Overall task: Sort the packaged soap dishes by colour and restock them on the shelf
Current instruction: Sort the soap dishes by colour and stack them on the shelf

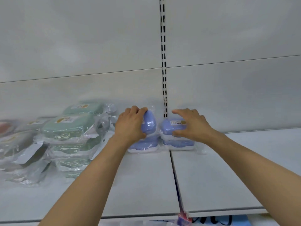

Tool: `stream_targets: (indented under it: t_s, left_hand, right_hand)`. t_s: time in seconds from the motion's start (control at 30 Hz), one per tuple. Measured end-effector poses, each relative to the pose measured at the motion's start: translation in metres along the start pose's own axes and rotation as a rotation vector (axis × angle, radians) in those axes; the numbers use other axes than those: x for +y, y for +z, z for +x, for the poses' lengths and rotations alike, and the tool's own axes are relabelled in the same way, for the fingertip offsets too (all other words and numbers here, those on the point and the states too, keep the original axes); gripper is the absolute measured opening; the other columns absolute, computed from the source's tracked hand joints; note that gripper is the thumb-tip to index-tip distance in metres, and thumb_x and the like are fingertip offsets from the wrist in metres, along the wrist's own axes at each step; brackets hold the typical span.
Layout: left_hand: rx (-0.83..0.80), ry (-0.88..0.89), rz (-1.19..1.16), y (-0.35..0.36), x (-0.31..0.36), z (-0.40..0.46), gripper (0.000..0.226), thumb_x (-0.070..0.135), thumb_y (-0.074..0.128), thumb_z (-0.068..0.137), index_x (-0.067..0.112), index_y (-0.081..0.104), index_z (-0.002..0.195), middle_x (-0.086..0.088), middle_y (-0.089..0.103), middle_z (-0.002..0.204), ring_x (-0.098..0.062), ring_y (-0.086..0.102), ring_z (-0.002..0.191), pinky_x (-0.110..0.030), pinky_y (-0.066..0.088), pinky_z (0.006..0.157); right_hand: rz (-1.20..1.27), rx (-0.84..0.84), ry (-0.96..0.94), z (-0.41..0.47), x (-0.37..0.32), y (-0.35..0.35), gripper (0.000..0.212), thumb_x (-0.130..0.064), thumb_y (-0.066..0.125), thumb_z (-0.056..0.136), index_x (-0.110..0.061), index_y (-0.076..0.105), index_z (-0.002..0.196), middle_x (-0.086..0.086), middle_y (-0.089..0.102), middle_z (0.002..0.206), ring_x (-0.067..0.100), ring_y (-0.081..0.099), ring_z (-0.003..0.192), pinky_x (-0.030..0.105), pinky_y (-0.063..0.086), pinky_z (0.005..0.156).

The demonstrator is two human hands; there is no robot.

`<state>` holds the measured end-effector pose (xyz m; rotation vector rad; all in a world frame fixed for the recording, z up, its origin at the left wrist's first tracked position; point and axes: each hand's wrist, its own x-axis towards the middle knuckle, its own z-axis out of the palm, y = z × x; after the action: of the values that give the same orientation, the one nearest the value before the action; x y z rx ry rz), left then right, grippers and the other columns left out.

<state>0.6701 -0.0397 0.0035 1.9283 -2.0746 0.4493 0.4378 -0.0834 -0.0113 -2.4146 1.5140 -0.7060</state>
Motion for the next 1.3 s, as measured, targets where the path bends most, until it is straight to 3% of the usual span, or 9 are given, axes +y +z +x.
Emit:
stream_targets:
  t_s: [0.1, 0.47, 0.6, 0.7, 0.8, 0.9, 1.03, 1.17, 1.3]
  left_hand:
    - [-0.199, 0.041, 0.074, 0.009, 0.002, 0.010, 0.078, 0.023, 0.073, 0.076, 0.024, 0.036, 0.144, 0.000, 0.046, 0.134, -0.024, 0.047, 0.119, -0.034, 0.041, 0.089]
    - [-0.505, -0.013, -0.337, 0.010, -0.004, 0.023, 0.070, 0.013, 0.066, 0.081, 0.023, 0.036, 0.144, 0.005, 0.047, 0.137, -0.015, 0.048, 0.111, -0.025, 0.038, 0.088]
    - [-0.416, 0.008, -0.243, 0.009, 0.006, 0.013, 0.081, 0.024, 0.068, 0.082, 0.021, 0.027, 0.152, 0.001, 0.035, 0.153, -0.019, 0.034, 0.138, -0.029, 0.031, 0.110]
    - [-0.202, 0.036, -0.277, 0.008, 0.028, -0.007, 0.081, 0.040, 0.068, 0.086, 0.019, 0.027, 0.153, -0.002, 0.033, 0.155, -0.023, 0.024, 0.145, -0.031, 0.019, 0.116]
    - [0.011, 0.076, -0.387, 0.008, 0.065, -0.038, 0.079, 0.059, 0.050, 0.077, 0.017, 0.043, 0.144, -0.003, 0.049, 0.140, -0.028, 0.039, 0.136, -0.036, 0.028, 0.110]
    - [0.133, 0.147, -0.411, 0.010, 0.113, -0.071, 0.067, 0.056, 0.046, 0.078, 0.022, 0.053, 0.135, 0.002, 0.059, 0.127, -0.026, 0.055, 0.118, -0.038, 0.041, 0.098]
    - [0.145, 0.265, -0.482, 0.012, 0.200, -0.109, 0.062, 0.056, 0.048, 0.084, 0.027, 0.049, 0.138, 0.007, 0.058, 0.132, -0.016, 0.053, 0.119, -0.028, 0.038, 0.095]
    - [0.081, 0.390, -0.595, 0.021, 0.291, -0.143, 0.066, 0.052, 0.049, 0.087, 0.027, 0.034, 0.146, 0.001, 0.049, 0.145, -0.018, 0.049, 0.126, -0.034, 0.043, 0.100]
    - [0.002, 0.478, -0.614, 0.039, 0.372, -0.181, 0.066, 0.051, 0.051, 0.088, 0.022, 0.037, 0.146, 0.000, 0.050, 0.142, -0.020, 0.051, 0.125, -0.038, 0.047, 0.100]
  right_hand:
    - [-0.287, -0.068, -0.068, -0.003, 0.016, 0.009, 0.065, -0.038, 0.067, 0.079, -0.040, 0.042, 0.139, -0.010, 0.040, 0.141, 0.017, 0.030, 0.131, 0.037, 0.034, 0.098]
    - [-0.235, -0.102, -0.117, -0.001, 0.025, 0.016, 0.065, -0.027, 0.059, 0.088, -0.033, 0.032, 0.147, -0.009, 0.033, 0.149, 0.016, 0.023, 0.137, 0.034, 0.040, 0.098]
    - [-0.364, -0.220, -0.122, -0.004, 0.016, 0.009, 0.077, -0.045, 0.060, 0.087, -0.030, 0.019, 0.151, -0.001, 0.011, 0.160, 0.021, 0.008, 0.146, 0.046, 0.021, 0.114]
    - [-0.335, -0.135, -0.137, -0.023, 0.015, 0.000, 0.077, -0.050, 0.058, 0.089, -0.032, 0.018, 0.153, -0.002, 0.003, 0.163, 0.019, 0.001, 0.148, 0.050, 0.011, 0.118]
    - [-0.281, 0.054, -0.175, -0.059, 0.024, -0.014, 0.061, -0.043, 0.057, 0.092, -0.027, 0.037, 0.147, 0.002, 0.025, 0.158, 0.022, 0.022, 0.145, 0.047, 0.022, 0.115]
    - [-0.256, 0.292, -0.209, -0.113, 0.046, -0.030, 0.041, -0.035, 0.062, 0.085, -0.020, 0.064, 0.123, 0.004, 0.063, 0.126, 0.027, 0.061, 0.110, 0.043, 0.046, 0.094]
    - [-0.298, 0.318, -0.124, -0.201, 0.092, -0.052, 0.041, -0.039, 0.053, 0.086, -0.019, 0.065, 0.120, 0.001, 0.067, 0.115, 0.023, 0.065, 0.098, 0.037, 0.050, 0.083]
    - [-0.408, 0.301, -0.052, -0.287, 0.139, -0.079, 0.042, -0.035, 0.050, 0.084, -0.019, 0.064, 0.120, 0.004, 0.065, 0.119, 0.025, 0.063, 0.102, 0.039, 0.050, 0.082]
    - [-0.435, 0.265, 0.066, -0.372, 0.193, -0.100, 0.042, -0.034, 0.049, 0.086, -0.019, 0.062, 0.123, 0.003, 0.063, 0.121, 0.022, 0.061, 0.107, 0.039, 0.050, 0.085]
